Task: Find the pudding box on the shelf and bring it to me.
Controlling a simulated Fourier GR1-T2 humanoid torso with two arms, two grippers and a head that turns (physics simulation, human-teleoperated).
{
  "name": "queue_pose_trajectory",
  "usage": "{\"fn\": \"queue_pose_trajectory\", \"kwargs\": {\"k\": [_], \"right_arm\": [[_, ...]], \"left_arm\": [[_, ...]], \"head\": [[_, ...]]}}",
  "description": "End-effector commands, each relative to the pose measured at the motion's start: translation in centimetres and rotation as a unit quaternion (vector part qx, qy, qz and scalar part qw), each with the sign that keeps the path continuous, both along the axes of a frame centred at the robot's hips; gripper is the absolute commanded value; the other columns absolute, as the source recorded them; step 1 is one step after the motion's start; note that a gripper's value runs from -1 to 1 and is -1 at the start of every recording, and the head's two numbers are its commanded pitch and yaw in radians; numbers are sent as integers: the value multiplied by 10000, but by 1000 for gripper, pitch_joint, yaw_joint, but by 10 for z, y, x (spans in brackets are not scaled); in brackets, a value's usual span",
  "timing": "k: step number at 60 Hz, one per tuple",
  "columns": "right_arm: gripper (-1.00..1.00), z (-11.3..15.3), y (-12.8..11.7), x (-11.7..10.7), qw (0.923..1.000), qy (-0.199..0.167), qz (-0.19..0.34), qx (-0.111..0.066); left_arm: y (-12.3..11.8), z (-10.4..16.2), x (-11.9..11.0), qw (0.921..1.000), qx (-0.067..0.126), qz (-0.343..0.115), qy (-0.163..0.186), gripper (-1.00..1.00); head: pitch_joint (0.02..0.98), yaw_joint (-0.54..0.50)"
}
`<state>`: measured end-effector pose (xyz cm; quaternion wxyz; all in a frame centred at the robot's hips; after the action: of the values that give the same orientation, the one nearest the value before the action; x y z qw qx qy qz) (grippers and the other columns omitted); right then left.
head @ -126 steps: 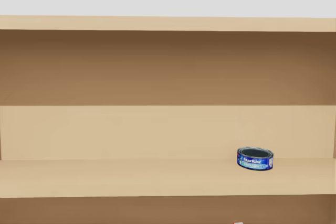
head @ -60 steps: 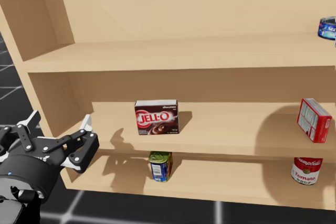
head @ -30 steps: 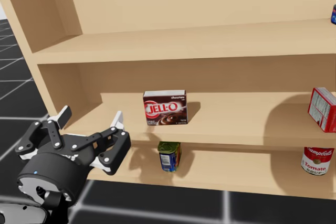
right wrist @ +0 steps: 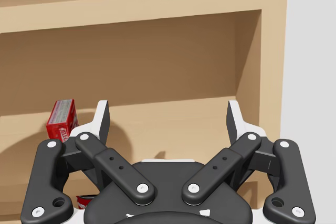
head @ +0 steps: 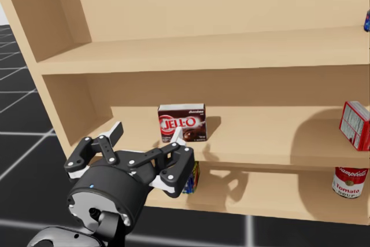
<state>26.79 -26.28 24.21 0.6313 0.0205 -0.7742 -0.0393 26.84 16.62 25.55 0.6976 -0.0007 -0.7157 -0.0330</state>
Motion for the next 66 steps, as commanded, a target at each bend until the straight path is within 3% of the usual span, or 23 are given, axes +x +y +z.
{"fn": "queue_pose_trajectory", "kwargs": {"k": [1,9,20,66], "right_arm": [[-1000,-2,-1,1,10000,3,-46,-51],[-1000,-2,-1,1,9999,-9,-79,-112],[-1000,-2,-2,2,9998,-12,-94,-159],[-1000,-3,-7,3,9997,-18,-168,-181]], "left_arm": [[-13,-3,14,9998,-35,32,171,-1000],[-19,-5,25,9996,-50,-4,291,-1000],[-26,-8,42,9986,-231,75,467,-1000],[-41,-9,92,9960,-62,478,751,-1000]], "head": [[520,221],[519,221],[520,217],[528,206]]}}
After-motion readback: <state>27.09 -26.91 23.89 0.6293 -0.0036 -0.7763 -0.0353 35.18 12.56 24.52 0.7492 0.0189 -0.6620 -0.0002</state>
